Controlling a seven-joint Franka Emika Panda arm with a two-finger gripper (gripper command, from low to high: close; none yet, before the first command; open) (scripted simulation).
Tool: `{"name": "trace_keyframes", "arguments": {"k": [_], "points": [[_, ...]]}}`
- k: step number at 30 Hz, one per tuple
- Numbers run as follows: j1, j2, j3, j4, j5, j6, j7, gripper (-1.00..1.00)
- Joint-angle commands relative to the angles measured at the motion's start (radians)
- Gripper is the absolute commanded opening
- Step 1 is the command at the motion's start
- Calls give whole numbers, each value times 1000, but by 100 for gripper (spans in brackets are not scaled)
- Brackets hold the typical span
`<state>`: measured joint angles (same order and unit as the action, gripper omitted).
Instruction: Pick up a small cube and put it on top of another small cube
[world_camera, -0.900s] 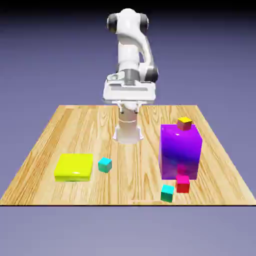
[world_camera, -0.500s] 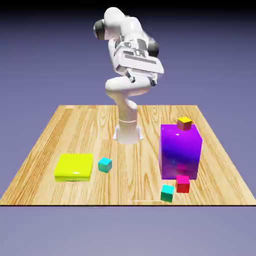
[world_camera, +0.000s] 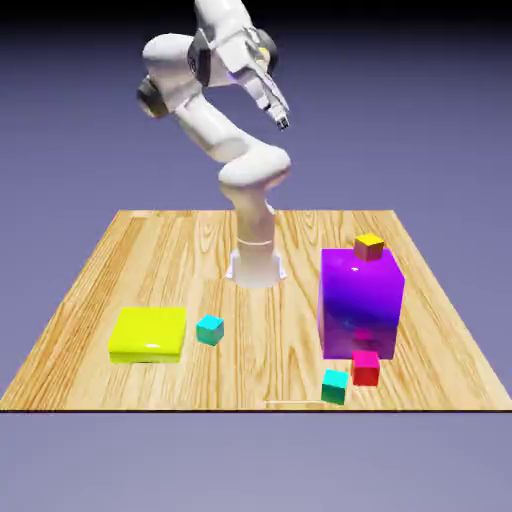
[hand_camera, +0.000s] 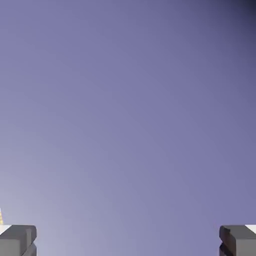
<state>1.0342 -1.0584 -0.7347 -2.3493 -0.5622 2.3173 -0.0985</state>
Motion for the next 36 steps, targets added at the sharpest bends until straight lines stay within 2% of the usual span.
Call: {"name": "trace_keyframes", "arguments": {"k": [1, 33, 36], "points": [[36, -17, -26, 16, -20, -26, -30, 0], [1196, -571, -860, 539, -658, -842, -982, 0], [1219, -609, -918, 537, -706, -833, -1005, 0]]}}
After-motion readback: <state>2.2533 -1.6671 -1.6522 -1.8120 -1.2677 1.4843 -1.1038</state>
